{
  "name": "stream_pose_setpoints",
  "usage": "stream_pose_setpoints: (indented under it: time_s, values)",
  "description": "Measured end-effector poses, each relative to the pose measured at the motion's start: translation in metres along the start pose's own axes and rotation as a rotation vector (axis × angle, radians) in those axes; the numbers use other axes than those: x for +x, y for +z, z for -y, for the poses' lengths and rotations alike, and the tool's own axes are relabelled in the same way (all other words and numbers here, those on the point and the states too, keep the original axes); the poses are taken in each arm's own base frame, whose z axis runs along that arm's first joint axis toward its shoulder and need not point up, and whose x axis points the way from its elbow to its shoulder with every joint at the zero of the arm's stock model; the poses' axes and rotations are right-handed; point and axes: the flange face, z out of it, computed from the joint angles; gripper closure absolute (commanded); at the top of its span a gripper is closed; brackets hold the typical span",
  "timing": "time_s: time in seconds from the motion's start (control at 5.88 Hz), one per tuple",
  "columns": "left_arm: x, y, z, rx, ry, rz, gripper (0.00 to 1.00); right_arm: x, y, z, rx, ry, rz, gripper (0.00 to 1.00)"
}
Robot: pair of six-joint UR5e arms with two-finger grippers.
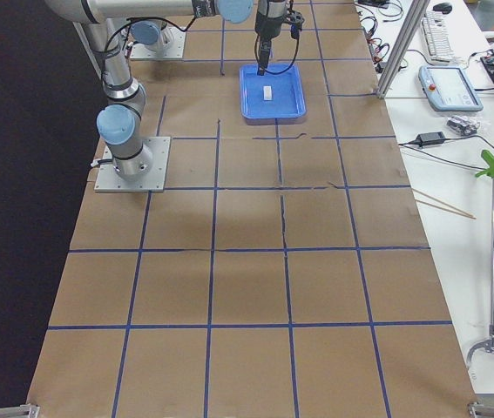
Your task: Assemble white blocks and place on blue tray
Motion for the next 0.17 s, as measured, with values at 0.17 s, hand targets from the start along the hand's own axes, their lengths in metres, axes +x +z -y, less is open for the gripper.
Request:
stream_pose_setpoints:
  time_s: [0.17]
  values:
    - [0.0001,-0.0002,0.0001,0.003,0.001,0.0,0.01,0.0001,0.0003,0.0002,-0.001,0.0,0.0,0.0]
